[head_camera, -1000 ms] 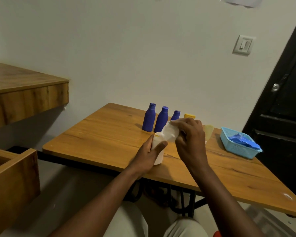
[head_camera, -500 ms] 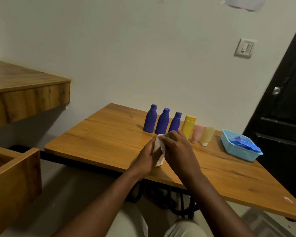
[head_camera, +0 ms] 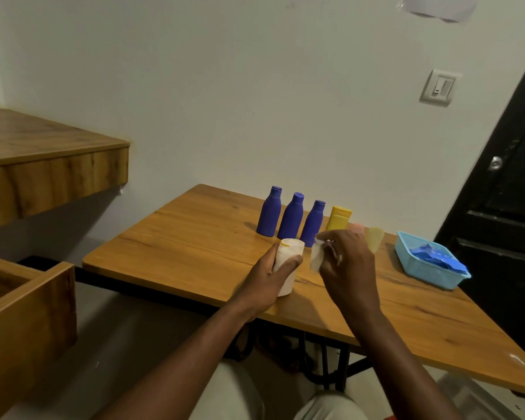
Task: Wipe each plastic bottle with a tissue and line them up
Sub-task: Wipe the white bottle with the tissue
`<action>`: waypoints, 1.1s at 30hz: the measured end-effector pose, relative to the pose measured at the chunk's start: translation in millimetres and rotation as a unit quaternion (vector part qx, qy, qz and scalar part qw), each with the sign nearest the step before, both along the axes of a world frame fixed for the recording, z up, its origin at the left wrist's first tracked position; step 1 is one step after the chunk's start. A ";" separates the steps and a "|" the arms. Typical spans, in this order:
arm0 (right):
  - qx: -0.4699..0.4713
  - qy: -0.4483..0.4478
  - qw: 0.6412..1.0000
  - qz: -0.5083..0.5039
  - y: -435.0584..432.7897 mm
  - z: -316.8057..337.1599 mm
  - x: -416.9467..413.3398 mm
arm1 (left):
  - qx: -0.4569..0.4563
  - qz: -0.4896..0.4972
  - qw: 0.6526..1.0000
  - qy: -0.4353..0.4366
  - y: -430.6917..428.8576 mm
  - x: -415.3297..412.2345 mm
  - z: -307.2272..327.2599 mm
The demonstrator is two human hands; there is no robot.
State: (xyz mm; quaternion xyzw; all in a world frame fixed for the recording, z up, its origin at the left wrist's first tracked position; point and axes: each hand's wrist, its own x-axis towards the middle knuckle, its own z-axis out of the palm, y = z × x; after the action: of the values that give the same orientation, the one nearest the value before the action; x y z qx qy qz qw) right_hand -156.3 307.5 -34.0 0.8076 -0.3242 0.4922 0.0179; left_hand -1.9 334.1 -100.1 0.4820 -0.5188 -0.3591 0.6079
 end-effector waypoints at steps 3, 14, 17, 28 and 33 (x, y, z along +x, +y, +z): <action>0.020 -0.029 0.999 0.018 0.2 -1.9 -4.1 | -0.004 -0.010 1.000 0.007 0.3 0.5 -1.2; 0.221 -0.019 0.973 0.059 -6.3 -48.2 3.6 | 0.045 -0.115 0.992 -0.019 3.1 0.6 0.9; 0.235 -0.029 0.968 0.079 -11.0 -46.5 1.9 | 0.044 -0.107 0.991 -0.071 2.7 1.7 -2.6; 0.261 -0.043 0.961 0.083 -46.2 -55.6 23.9 | -0.027 0.096 0.984 -0.151 -6.4 35.5 5.1; 0.262 -0.015 0.961 0.084 -67.0 -49.1 48.4 | -0.014 0.151 0.984 -0.089 -20.7 67.9 24.7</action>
State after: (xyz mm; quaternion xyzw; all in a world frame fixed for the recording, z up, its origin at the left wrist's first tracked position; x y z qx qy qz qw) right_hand -107.9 240.4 -83.0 0.8008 -0.3733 0.4017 -0.2409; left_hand 66.0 313.5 -75.4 0.5763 -0.4972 -0.2115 0.6132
